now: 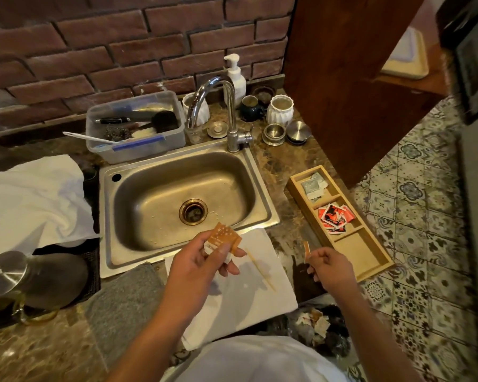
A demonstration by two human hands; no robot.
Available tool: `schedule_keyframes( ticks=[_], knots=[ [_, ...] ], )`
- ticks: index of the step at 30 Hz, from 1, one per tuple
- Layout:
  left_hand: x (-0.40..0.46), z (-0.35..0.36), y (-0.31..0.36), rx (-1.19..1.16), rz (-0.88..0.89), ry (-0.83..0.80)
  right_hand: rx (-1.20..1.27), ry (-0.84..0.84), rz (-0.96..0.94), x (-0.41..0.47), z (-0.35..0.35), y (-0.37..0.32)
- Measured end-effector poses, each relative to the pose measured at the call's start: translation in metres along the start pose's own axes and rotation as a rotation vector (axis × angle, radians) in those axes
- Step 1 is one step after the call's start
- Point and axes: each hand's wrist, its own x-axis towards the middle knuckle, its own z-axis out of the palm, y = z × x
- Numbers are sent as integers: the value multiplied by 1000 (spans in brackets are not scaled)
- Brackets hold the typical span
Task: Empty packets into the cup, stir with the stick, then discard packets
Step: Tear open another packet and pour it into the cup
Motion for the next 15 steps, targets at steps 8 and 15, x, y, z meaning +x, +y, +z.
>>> schedule_keyframes(
  ticks=[8,15],
  knots=[
    [0,12,1,26,-32,-29,-14,-29,108,10,19,16],
    [1,10,-6,36,-53,-24,-91,-29,154,16,34,32]
  ],
)
